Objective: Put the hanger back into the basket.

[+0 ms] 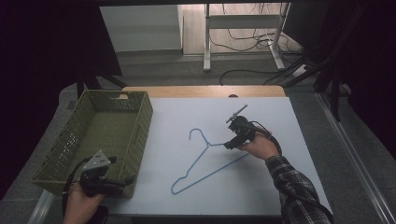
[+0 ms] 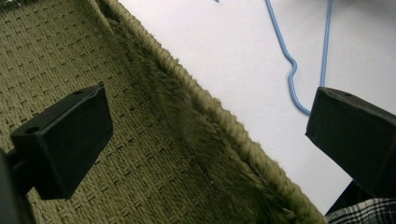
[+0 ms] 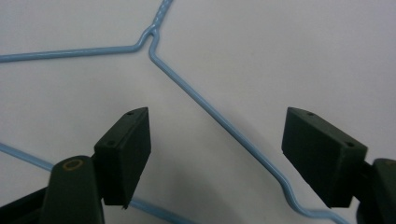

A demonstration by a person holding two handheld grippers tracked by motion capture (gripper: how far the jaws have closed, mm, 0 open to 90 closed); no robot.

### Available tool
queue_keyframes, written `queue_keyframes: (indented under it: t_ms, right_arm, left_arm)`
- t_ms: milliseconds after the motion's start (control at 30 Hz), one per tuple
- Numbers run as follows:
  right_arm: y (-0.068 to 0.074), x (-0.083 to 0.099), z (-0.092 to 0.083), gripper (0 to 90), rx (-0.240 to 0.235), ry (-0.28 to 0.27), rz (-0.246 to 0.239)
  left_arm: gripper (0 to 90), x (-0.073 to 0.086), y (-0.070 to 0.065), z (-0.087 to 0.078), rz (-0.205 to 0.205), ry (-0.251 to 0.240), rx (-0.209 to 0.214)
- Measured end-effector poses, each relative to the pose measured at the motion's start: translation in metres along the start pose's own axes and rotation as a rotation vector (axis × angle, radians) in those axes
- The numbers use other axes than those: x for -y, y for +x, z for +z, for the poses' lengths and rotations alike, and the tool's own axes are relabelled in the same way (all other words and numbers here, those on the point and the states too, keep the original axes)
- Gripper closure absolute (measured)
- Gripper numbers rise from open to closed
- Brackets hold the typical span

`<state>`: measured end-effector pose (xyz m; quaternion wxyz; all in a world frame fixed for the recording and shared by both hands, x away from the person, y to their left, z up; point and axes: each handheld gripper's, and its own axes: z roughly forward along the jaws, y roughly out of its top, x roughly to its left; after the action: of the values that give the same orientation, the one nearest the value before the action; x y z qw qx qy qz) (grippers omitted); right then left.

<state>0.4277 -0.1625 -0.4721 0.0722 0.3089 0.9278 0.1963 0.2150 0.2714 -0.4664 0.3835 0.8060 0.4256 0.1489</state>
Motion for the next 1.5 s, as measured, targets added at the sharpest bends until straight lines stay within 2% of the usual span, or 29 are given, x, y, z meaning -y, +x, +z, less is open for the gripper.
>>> queue_keyframes:
  t_ms: [233,400,467,600,800,867,900,1000,1100,1333,1500]
  right_arm:
    - [-0.001,-0.007,0.016,30.7,-0.012,0.043,-0.041]
    - [-0.002,-0.01,0.022,34.5,-0.024,0.059,-0.067]
    - [-0.002,-0.012,0.024,37.8,-0.03,0.073,-0.097]
    - [-0.003,-0.015,0.026,41.1,-0.032,0.087,-0.123]
    - [-0.004,-0.021,0.029,51.3,-0.041,0.113,-0.181]
    - [-0.004,-0.022,0.031,54.9,-0.051,0.122,-0.206]
    - [-0.005,-0.024,0.033,58.8,-0.057,0.13,-0.235]
    - [-0.005,-0.026,0.034,61.4,-0.062,0.135,-0.26]
    - [-0.006,-0.028,0.038,65.1,-0.085,0.157,-0.33]
    - [-0.009,-0.032,0.04,72.2,-0.117,0.166,-0.355]
    - [-0.013,-0.033,0.041,73.7,-0.146,0.168,-0.383]
  left_arm:
    - [0.5,0.0,0.0,0.0,-0.002,0.0,-0.002]
    - [0.5,0.0,0.0,0.001,-0.003,-0.001,-0.003]
    - [0.5,0.0,0.001,0.001,-0.001,0.001,-0.002]
    - [0.5,0.0,0.001,0.001,-0.003,0.003,-0.002]
    - [0.5,0.0,0.002,0.002,-0.003,0.006,-0.001]
    - [0.5,0.001,0.001,0.002,-0.004,0.007,0.001]
    - [0.5,0.001,0.002,0.003,-0.004,0.01,0.002]
    - [0.5,0.001,0.002,0.003,-0.006,0.011,0.002]
    - [0.5,0.001,0.002,0.004,-0.006,0.014,0.002]
    - [0.5,0.002,0.002,0.004,-0.005,0.017,0.003]
    - [0.5,0.001,0.002,0.005,-0.003,0.02,0.003]
